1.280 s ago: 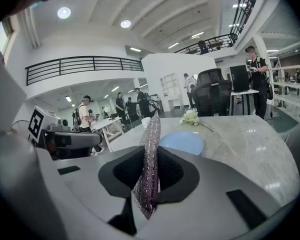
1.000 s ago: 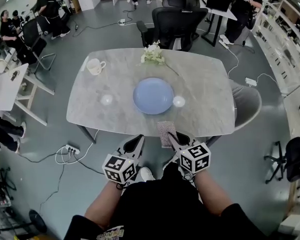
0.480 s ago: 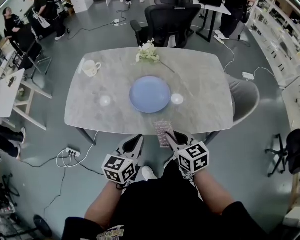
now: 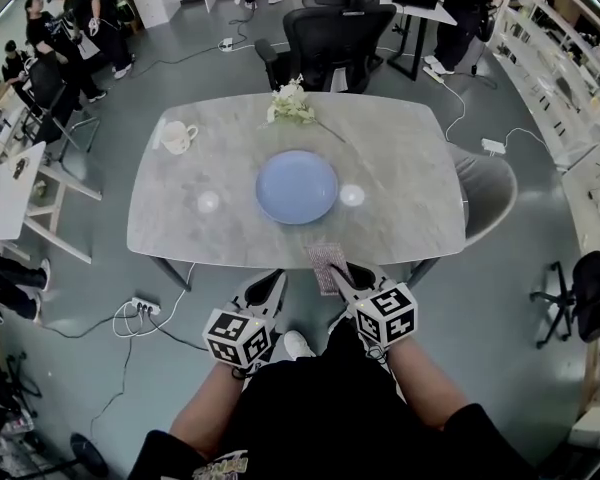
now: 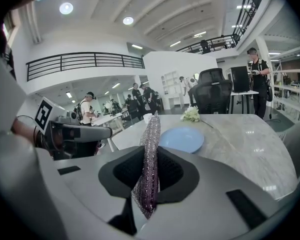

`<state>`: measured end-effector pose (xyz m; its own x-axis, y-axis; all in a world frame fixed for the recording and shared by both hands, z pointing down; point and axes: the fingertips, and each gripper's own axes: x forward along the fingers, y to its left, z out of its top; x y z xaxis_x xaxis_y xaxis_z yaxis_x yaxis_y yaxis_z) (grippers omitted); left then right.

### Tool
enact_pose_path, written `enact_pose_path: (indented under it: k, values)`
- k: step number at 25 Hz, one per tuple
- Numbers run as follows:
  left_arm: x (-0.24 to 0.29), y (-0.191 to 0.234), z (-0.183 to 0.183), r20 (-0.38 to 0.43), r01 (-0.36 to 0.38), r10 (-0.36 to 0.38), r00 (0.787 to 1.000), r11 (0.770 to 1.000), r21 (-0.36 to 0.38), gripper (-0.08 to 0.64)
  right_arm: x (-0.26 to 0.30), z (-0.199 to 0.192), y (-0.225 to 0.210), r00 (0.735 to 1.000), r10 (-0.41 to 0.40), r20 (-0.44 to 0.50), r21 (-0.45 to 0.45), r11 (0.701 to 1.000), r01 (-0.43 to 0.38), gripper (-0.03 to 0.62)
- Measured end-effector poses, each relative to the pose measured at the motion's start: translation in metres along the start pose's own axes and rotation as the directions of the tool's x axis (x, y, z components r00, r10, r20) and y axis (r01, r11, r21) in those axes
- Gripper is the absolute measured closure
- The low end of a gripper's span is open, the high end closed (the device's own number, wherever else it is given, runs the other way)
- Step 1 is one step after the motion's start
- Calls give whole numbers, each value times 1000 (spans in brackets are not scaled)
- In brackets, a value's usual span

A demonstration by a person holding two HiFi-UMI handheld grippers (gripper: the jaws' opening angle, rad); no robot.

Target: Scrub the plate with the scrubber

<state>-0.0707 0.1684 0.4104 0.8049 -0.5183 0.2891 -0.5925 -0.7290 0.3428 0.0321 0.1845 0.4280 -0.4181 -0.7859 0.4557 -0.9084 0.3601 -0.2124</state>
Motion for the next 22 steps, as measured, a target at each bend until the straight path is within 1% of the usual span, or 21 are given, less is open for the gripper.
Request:
enact_pose_path:
  k: [22]
  values:
    - [3,6,-5,-12,13,-13,1000,1000,-12,541,6,2,-4,1000,-13,2,12,1000,13,522]
